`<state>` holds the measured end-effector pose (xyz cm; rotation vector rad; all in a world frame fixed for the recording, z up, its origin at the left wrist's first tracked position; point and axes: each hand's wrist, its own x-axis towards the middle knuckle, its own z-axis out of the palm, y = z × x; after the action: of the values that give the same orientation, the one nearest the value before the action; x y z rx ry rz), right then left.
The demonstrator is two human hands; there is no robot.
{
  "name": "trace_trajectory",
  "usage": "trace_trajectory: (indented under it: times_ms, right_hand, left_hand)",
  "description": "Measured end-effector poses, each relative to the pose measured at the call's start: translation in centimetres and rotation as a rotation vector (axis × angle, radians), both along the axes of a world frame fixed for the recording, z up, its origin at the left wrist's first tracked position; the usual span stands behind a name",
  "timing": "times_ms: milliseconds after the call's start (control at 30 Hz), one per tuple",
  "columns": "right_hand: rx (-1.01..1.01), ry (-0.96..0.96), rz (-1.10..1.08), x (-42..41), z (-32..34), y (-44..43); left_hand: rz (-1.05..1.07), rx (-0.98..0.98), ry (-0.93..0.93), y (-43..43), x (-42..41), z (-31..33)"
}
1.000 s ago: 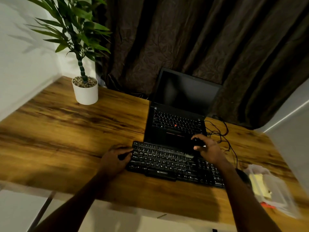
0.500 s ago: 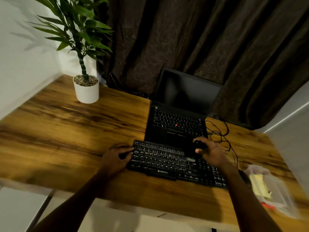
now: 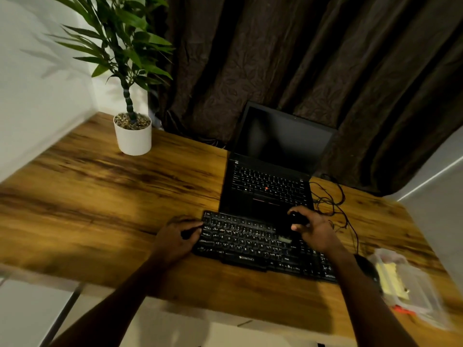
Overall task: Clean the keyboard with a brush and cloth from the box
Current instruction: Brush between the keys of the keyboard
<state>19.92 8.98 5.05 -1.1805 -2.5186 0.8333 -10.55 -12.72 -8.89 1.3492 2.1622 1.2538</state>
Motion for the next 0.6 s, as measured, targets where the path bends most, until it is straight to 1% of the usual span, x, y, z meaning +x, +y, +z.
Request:
trace_trajectory:
  times_ms: [200, 333, 433, 500, 600]
  right_hand:
    - [-0.032, 0.066, 0.035, -2.3, -0.3, -1.0]
    - [-0.039, 0.025, 0.012, -0.8, 0.2, -0.4]
    - [-0.008, 0.013, 0.010, -0.4, 0.2, -0.3]
    - [0.001, 0.013, 0.015, -1.5, 0.0, -0.9]
    - [-0.038, 0.051, 0.060, -4.0, -0.5, -2.2]
  left_hand:
    - [-0.024, -0.015, 0.000, 0.0, -0.2, 0.1]
    - [-0.017, -0.048, 0.007, 0.1, -0.2, 0.0]
    - [-0.003, -0.030, 0.011, 0.2, 0.0, 0.0]
    - [0.000, -0.022, 0.025, 0.2, 0.2, 0.3]
    - [-0.003, -0.015, 0.033, 0.0, 0.2, 0.5]
